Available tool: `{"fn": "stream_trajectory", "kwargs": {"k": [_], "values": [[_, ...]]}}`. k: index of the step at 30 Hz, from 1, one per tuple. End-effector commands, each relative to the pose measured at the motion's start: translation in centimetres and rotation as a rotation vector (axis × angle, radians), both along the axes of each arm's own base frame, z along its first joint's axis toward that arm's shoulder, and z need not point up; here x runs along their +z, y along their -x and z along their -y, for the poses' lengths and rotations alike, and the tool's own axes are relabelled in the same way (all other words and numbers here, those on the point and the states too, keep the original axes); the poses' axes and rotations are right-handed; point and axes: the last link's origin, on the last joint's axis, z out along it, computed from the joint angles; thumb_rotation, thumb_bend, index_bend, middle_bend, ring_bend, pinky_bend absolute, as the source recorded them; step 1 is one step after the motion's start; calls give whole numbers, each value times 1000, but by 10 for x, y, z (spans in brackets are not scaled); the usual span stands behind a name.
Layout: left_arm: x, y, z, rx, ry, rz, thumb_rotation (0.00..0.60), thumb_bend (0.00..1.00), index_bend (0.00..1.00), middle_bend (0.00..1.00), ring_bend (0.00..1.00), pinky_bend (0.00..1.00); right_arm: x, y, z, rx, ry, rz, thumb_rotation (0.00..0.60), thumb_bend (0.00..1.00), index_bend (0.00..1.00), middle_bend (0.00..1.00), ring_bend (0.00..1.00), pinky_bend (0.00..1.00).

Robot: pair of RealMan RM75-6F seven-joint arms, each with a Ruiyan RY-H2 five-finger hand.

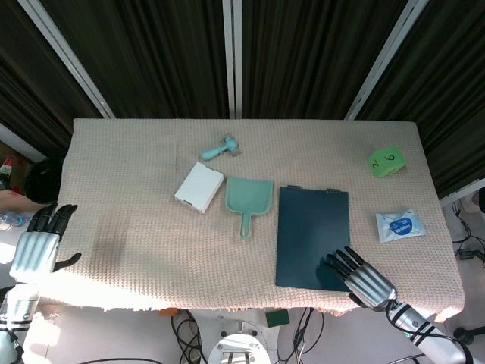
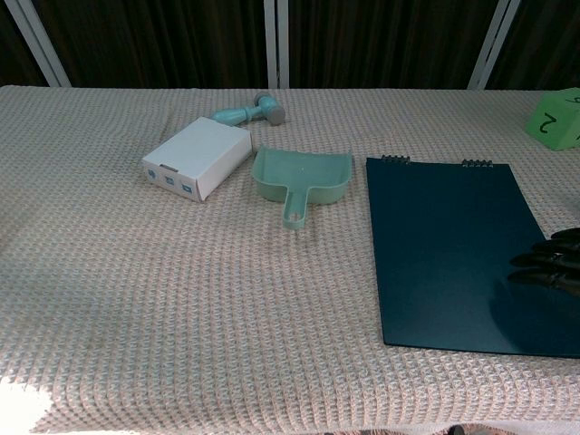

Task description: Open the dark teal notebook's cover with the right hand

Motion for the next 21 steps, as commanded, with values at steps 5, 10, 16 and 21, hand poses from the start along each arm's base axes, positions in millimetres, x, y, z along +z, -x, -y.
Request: {"fn": "stream_trajectory", "kwargs": {"k": [5,10,16,21], "values": [[0,-1,0,-2,-1,0,600,66,103,123,70,127,0,-1,1,3,4,11,570,317,123,0,0,0],[0,-1,-1,-2,0,4,600,67,103,124,70,127,-2,-2,2,4,12,11,573,331,183,1,0,0],[1,0,-1,3,-3,-1,600,67,103,124,70,127,-6,-6,5,24,19,13,568,390,257,12,0,0],[2,1,-1,5,-7,1,600,67,104,124,70,127,-9,-11,7,45,59,58,588,472,394,46,0,0]]}}
